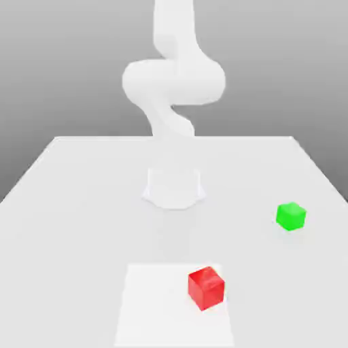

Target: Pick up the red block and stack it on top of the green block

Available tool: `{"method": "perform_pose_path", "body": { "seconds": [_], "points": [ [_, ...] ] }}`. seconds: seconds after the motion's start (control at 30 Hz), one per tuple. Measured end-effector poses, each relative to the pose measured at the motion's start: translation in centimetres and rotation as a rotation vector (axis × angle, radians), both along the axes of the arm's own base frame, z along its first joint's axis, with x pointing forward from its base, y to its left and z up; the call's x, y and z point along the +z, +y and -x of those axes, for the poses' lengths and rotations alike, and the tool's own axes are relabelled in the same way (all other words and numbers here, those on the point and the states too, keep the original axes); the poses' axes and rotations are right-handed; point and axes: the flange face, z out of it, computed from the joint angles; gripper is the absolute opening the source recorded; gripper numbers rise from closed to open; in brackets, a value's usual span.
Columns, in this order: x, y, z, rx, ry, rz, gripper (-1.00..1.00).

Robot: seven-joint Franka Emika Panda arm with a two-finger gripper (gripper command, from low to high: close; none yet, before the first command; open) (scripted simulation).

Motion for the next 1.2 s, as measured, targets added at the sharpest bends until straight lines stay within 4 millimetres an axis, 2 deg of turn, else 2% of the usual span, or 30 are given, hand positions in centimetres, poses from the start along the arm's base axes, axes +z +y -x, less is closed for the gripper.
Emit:
{"method": "perform_pose_path", "body": {
  "seconds": [0.07,0.17,0.33,0.5,0.67,0.87,0.9,1.1,1.2],
  "points": [
    [-4.7,0.6,-2.6,0.041,0.075,0.021,0.0],
    [-11.5,1.6,-5.2,0.102,0.179,0.05,0.0],
    [-22.9,3.2,-7.0,0.205,0.348,0.095,0.0],
    [-34.0,4.6,-5.8,0.313,0.515,0.136,0.0],
    [-43.9,5.6,-2.2,0.423,0.674,0.174,0.0],
    [-50.8,5.5,-1.5,0.436,0.7,0.177,0.0],
    [-51.5,5.5,-1.5,0.437,0.7,0.177,-1.0],
    [-51.8,5.5,-1.4,0.436,0.7,0.178,-1.0],
    [-49.9,5.5,-1.5,0.437,0.7,0.178,-1.0]
  ]
}}
